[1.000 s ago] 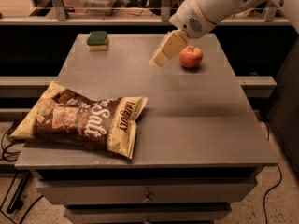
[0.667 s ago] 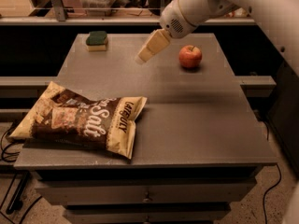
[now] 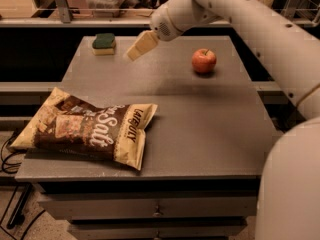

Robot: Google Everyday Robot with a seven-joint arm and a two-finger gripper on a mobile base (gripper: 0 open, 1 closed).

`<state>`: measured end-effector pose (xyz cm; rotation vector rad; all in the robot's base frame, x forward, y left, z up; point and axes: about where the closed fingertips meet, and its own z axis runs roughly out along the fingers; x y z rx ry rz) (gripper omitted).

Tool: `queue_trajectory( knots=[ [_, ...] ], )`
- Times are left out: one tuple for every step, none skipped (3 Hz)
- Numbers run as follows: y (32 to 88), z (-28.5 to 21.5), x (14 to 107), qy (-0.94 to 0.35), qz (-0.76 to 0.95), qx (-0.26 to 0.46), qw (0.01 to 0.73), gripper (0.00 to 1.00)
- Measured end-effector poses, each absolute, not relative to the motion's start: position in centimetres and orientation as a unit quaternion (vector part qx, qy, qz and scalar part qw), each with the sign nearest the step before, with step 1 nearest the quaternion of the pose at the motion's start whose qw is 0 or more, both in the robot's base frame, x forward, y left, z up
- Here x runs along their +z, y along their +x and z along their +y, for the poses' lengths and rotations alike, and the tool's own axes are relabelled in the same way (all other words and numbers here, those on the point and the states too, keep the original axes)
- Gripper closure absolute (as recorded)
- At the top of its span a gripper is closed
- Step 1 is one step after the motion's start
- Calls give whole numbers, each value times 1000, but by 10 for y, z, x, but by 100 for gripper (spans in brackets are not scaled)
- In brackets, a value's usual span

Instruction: Move sponge near brown chip bag

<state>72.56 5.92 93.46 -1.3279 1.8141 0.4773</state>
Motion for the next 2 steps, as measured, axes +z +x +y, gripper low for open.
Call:
queue_trajectory(
  knots=[
    [749, 88, 928, -530, 699, 211, 431, 0],
    [749, 88, 928, -530, 699, 211, 431, 0]
  ],
)
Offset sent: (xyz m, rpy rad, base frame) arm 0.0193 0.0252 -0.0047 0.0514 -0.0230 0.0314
